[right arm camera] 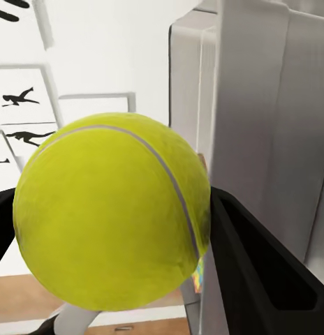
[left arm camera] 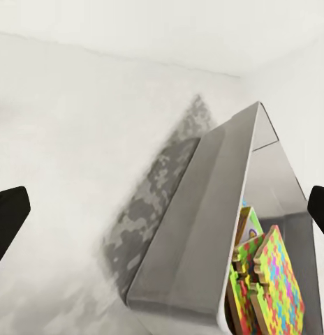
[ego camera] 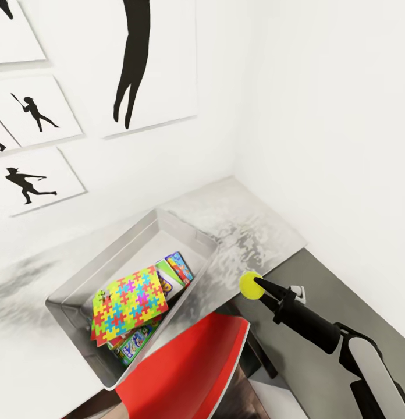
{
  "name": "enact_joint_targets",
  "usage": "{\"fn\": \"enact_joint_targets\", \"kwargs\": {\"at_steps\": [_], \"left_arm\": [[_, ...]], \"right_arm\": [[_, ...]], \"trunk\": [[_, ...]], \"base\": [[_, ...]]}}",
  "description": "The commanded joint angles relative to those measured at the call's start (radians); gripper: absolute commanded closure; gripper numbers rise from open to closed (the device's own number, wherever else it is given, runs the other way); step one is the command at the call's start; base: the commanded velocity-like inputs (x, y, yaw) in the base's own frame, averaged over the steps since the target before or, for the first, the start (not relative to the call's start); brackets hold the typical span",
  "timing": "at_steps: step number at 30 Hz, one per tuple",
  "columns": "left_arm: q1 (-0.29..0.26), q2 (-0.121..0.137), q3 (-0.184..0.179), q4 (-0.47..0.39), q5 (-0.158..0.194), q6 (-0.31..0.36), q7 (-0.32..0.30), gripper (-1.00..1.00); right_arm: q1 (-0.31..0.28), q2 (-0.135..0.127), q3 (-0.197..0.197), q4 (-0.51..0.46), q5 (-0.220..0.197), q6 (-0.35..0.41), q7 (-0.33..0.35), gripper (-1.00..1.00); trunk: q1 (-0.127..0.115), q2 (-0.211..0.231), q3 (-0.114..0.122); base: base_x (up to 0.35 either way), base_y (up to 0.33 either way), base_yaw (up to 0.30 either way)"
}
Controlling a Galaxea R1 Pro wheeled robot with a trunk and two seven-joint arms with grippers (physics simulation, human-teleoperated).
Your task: Put all the toys in the child's room - the three board games (two on the bed and one on the table), the two jigsaw puzzles on the table, and the tennis ball on the table - inside the toy box on the table in the child's room.
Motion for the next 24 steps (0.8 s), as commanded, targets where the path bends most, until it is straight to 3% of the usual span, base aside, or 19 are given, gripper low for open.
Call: {"fn": "enact_joint_targets", "kwargs": {"at_steps": [1, 17, 24], "left_arm": [[-0.001, 0.0, 0.006, 0.001, -0.009, 0.011, -0.005, -1.0], [-0.001, -0.003, 0.006, 0.0, -0.009, 0.011, -0.005, -1.0], [-0.001, -0.004, 0.006, 0.0, -0.009, 0.011, -0.005, -1.0]], "right_arm": [[-0.001, 0.0, -0.001, 0.0, 0.006, 0.004, 0.004, 1.0], [-0.001, -0.001, -0.004, 0.0, 0.007, 0.003, 0.004, 1.0], [-0.001, -0.007, -0.032, 0.0, 0.007, 0.004, 0.005, 1.0]], "trunk": [[0.001, -0.002, 0.0], [0.001, -0.002, 0.026], [0.001, -0.002, 0.038]], "base": [[0.0, 0.0, 0.0], [0.0, 0.0, 0.0], [0.0, 0.0, 0.0]]}}
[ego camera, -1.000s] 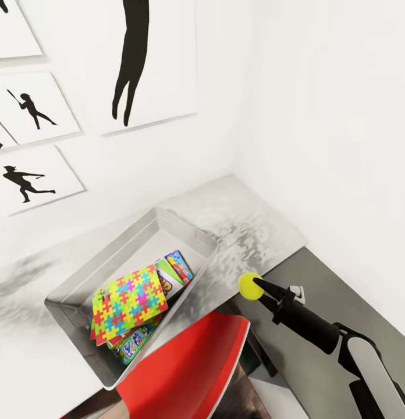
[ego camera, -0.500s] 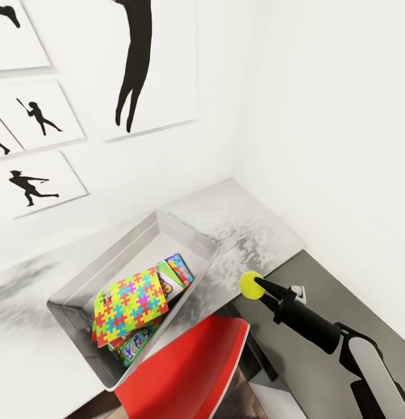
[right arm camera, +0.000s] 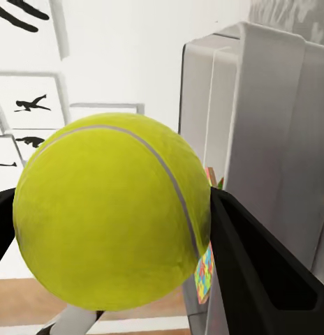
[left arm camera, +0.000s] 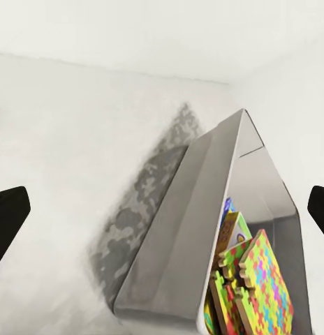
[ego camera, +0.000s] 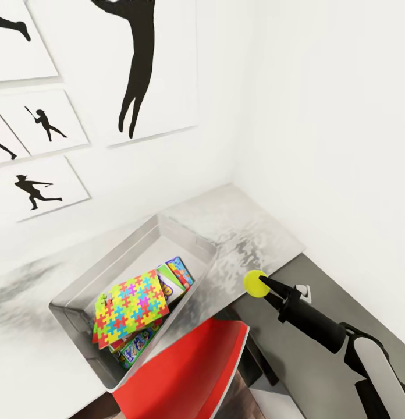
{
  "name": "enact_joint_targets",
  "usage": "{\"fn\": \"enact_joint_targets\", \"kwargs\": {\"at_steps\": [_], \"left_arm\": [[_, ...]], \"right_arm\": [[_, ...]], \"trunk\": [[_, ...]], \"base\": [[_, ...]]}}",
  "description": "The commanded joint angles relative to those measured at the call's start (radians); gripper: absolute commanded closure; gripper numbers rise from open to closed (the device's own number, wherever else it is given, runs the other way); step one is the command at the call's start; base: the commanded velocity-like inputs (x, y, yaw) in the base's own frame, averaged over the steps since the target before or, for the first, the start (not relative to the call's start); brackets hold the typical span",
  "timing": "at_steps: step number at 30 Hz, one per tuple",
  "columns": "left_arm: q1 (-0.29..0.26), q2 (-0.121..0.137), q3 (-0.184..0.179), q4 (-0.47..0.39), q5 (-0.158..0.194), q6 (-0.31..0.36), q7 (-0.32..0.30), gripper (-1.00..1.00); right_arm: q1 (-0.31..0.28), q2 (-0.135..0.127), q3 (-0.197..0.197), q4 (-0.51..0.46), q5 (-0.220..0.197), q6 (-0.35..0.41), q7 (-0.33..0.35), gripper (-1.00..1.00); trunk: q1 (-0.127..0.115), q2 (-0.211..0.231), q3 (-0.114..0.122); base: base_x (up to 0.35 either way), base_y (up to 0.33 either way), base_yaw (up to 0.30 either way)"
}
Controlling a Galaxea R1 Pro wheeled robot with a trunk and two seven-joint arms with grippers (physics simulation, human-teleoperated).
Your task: Put all the toys in the child's room - the three board games (two on the bed and one on the table), the two jigsaw puzzles on the table, and the tennis ball on the table - inside the toy box on the table in the child's room.
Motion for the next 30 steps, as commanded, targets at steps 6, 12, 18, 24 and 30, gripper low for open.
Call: {"fn": "enact_joint_targets", "kwargs": {"at_steps": [6, 12, 18, 24, 30], "left_arm": [[-0.001, 0.001, 0.006, 0.001, -0.008, 0.011, -0.005, -1.0], [-0.001, 0.001, 0.006, 0.001, -0.008, 0.011, -0.005, -1.0], [-0.001, 0.002, 0.006, 0.001, -0.008, 0.011, -0.005, -1.0], [-0.001, 0.002, 0.006, 0.001, -0.008, 0.011, -0.005, -1.0], [-0.001, 0.002, 0.006, 0.001, -0.008, 0.011, -0.005, -1.0]], "right_arm": [[-0.001, -0.002, -0.005, 0.0, 0.005, 0.004, 0.004, 1.0], [-0.001, -0.002, -0.007, 0.0, 0.005, 0.004, 0.004, 1.0], [-0.001, -0.002, -0.006, 0.0, 0.005, 0.004, 0.004, 1.0], [-0.001, -0.002, -0.007, 0.0, 0.005, 0.004, 0.004, 1.0], [-0.001, -0.002, -0.008, 0.0, 0.005, 0.004, 0.004, 1.0]], "trunk": [[0.001, -0.002, 0.008], [0.001, -0.002, 0.018], [0.001, -0.002, 0.028], [0.001, -0.002, 0.038], [0.001, -0.002, 0.048]], "base": [[-0.032, 0.001, 0.0], [-0.2, 0.096, 0.0], [-0.046, 0.026, 0.0], [-0.111, 0.014, 0.0], [-0.183, 0.051, 0.0]]}}
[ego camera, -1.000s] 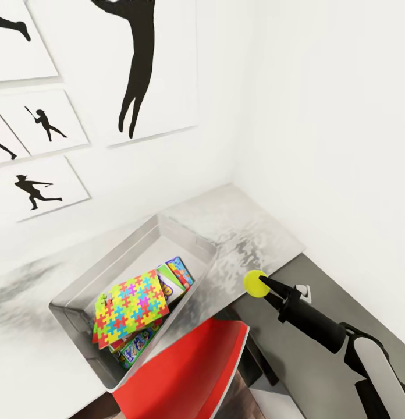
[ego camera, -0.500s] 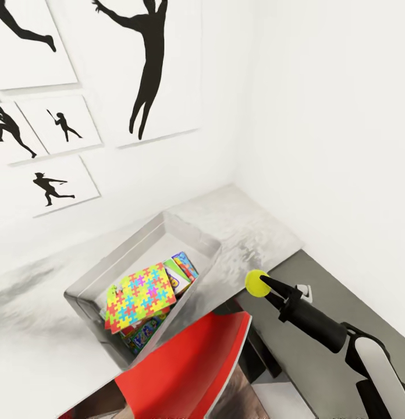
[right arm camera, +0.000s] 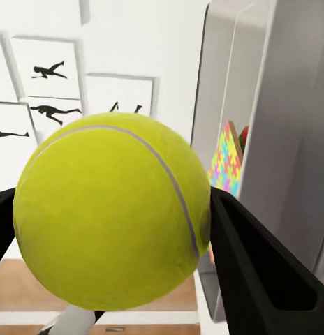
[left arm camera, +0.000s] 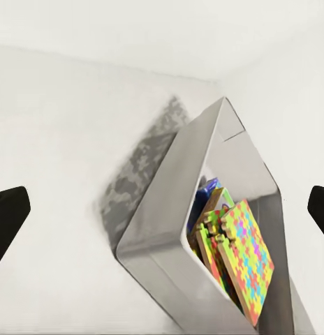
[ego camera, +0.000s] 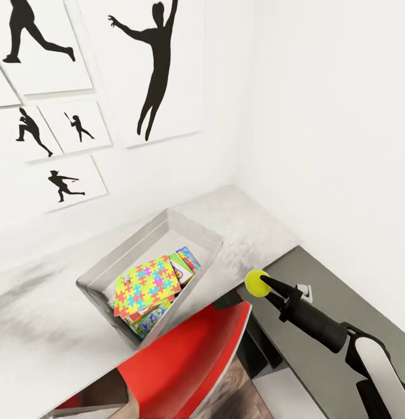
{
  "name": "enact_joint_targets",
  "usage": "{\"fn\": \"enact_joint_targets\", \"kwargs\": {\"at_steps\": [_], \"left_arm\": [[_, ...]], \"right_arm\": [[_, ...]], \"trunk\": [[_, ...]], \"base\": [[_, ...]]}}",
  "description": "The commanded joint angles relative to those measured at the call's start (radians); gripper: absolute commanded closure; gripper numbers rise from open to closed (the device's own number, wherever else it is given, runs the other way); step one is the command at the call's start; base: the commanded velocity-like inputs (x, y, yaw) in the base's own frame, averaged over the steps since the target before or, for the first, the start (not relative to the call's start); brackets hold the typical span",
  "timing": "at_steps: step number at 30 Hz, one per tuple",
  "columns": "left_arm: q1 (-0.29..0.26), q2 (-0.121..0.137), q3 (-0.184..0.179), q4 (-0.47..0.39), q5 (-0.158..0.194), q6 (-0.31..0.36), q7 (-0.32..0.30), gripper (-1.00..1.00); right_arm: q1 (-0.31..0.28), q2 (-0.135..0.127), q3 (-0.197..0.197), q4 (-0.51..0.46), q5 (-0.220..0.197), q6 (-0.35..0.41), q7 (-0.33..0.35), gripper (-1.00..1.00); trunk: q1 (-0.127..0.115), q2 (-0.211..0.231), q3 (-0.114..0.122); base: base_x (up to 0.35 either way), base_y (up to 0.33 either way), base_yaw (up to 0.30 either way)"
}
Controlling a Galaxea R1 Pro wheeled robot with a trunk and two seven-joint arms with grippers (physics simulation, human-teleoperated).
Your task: Put all the toys in the child's room - the three board games (two on the bed and one on the table), the two jigsaw puzzles on the table, and the tennis ball on the table - inside the toy box on the table in the child's room.
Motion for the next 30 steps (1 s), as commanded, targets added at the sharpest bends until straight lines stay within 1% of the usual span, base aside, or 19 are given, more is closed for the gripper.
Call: {"fn": "enact_joint_targets", "kwargs": {"at_steps": [1, 17, 21, 23, 27, 30], "left_arm": [[-0.001, 0.0, 0.006, 0.001, -0.009, 0.011, -0.005, -1.0], [-0.001, -0.002, 0.006, 0.001, -0.009, 0.011, -0.005, -1.0], [-0.001, -0.012, 0.005, 0.001, -0.009, 0.011, -0.005, -1.0], [-0.001, -0.016, 0.005, 0.0, -0.01, 0.011, -0.005, -1.0], [-0.001, -0.034, 0.004, -0.003, -0.01, 0.011, -0.005, -1.0], [-0.001, -0.044, 0.004, -0.006, -0.01, 0.011, -0.005, -1.0]], "right_arm": [[-0.001, 0.0, -0.001, 0.0, 0.005, 0.004, 0.004, 1.0], [-0.001, 0.003, 0.0, 0.0, 0.005, 0.004, 0.004, 1.0], [-0.001, 0.001, -0.001, 0.0, 0.005, 0.004, 0.004, 1.0], [-0.001, 0.004, 0.0, 0.0, 0.006, 0.003, 0.004, 1.0], [-0.001, 0.008, 0.003, 0.0, 0.01, 0.003, 0.003, 1.0], [-0.001, 0.003, 0.001, 0.0, 0.013, 0.003, 0.003, 1.0]], "trunk": [[0.0, -0.002, 0.0], [0.0, -0.002, 0.026], [0.0, -0.002, 0.033], [0.0, -0.002, 0.036], [0.0, -0.002, 0.043], [0.0, -0.002, 0.047]], "base": [[-0.053, 0.011, 0.0], [-0.006, 0.001, 0.0], [0.0, 0.0, 0.0], [0.0, 0.0, 0.0], [0.0, 0.0, 0.0], [0.0, 0.0, 0.0]]}}
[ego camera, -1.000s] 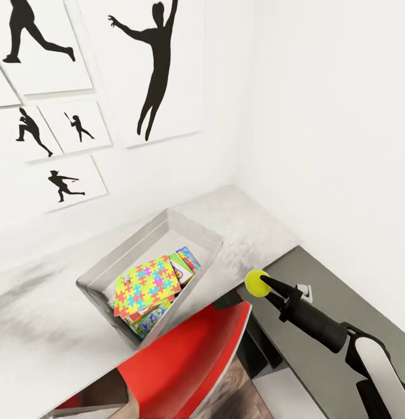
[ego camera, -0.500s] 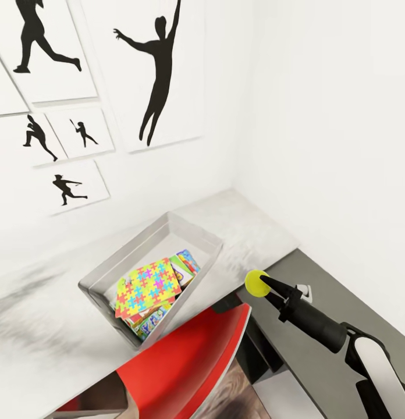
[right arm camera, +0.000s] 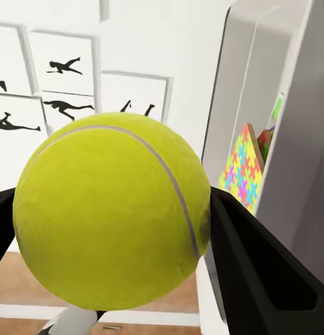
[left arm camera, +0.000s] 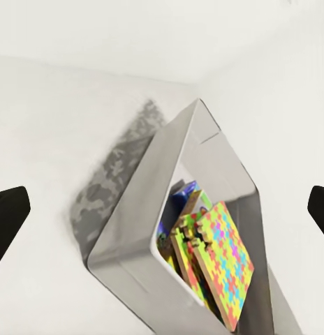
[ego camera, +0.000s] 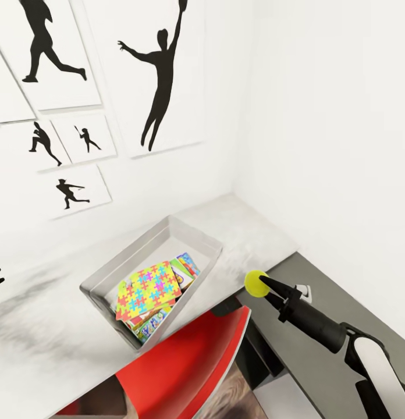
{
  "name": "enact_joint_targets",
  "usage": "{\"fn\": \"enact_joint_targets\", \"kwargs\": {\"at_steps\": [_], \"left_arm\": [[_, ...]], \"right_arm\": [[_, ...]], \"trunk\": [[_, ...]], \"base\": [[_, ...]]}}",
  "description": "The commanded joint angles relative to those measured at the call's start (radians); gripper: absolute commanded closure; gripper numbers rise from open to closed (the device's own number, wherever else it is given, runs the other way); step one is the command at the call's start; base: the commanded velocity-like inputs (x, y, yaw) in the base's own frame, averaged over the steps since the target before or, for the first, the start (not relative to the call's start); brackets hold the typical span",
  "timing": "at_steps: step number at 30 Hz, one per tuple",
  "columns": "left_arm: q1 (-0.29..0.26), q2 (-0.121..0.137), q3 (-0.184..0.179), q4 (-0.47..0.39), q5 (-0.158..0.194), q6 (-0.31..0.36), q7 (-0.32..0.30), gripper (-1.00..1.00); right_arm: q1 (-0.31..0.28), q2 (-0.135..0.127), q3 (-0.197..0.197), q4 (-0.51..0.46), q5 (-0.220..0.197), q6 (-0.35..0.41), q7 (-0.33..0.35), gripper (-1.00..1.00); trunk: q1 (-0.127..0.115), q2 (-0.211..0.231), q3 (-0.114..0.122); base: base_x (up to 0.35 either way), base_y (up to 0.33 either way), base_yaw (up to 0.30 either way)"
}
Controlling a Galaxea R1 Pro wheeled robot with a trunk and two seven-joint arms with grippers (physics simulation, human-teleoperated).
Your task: Put all the toys in the child's room - the three board games (two on the bed and one on the table), the two jigsaw puzzles on the table, and the tennis ball on the table - inside the toy box on the table in the child's room.
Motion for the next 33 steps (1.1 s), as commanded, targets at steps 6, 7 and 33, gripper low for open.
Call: {"fn": "enact_joint_targets", "kwargs": {"at_steps": [6, 7, 33], "left_arm": [[-0.001, -0.003, 0.006, 0.0, -0.008, 0.011, -0.005, -1.0], [-0.001, -0.003, 0.006, 0.001, -0.008, 0.011, -0.005, -1.0], [-0.001, -0.096, 0.004, -0.001, -0.011, 0.007, -0.005, -1.0]], "right_arm": [[-0.001, 0.003, -0.002, 0.0, 0.006, 0.004, 0.004, 1.0], [-0.001, 0.003, -0.002, 0.0, 0.006, 0.004, 0.004, 1.0], [0.0, -0.004, -0.037, 0.0, 0.007, 0.004, 0.005, 1.0]], "trunk": [[0.001, -0.002, 0.008], [0.001, -0.002, 0.01], [0.001, -0.002, 0.052]], "base": [[0.0, 0.0, 0.0], [0.0, 0.0, 0.0], [0.0, 0.0, 0.0]]}}
